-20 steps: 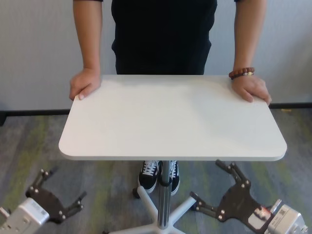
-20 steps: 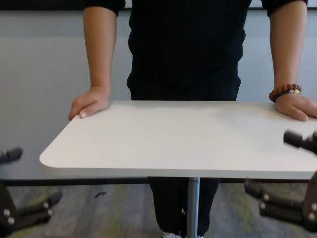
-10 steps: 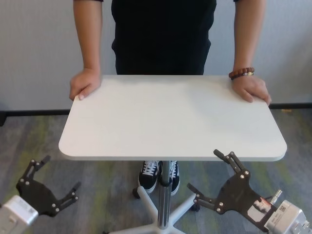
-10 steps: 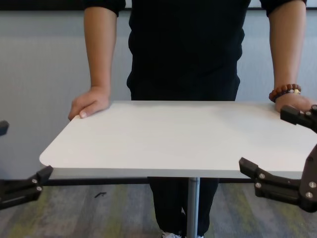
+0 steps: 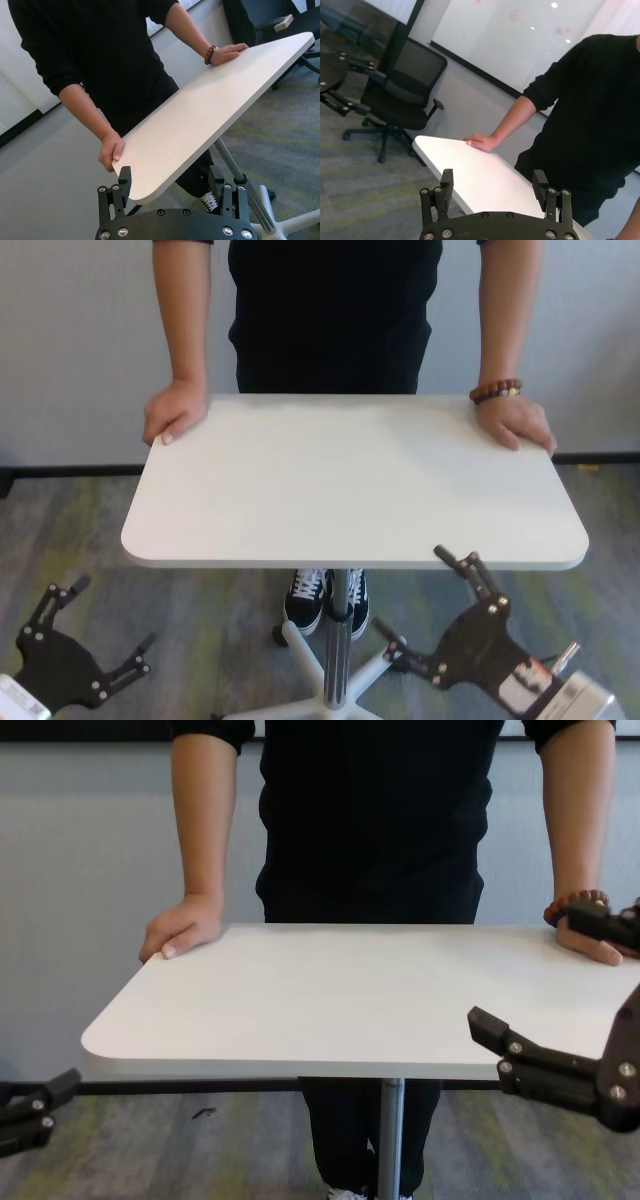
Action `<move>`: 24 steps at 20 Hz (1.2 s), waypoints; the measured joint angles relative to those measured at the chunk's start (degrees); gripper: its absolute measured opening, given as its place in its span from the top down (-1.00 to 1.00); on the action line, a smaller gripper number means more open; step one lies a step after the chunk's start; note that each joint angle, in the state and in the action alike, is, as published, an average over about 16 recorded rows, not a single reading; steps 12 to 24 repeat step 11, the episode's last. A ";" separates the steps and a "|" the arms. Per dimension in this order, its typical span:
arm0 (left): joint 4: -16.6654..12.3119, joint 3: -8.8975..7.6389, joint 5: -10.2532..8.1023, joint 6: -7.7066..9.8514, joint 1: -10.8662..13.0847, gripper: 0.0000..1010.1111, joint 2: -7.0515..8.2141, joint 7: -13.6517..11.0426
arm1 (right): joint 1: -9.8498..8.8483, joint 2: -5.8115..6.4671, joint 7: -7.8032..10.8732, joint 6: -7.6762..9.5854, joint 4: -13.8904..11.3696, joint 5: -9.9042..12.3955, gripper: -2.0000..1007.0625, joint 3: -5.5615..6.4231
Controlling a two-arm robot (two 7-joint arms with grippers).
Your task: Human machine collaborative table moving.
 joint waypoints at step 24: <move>-0.24 -0.45 -0.15 -0.82 0.86 -0.98 0.15 -0.23 | -1.80 -0.55 -0.99 1.34 -2.35 -1.98 -0.99 0.38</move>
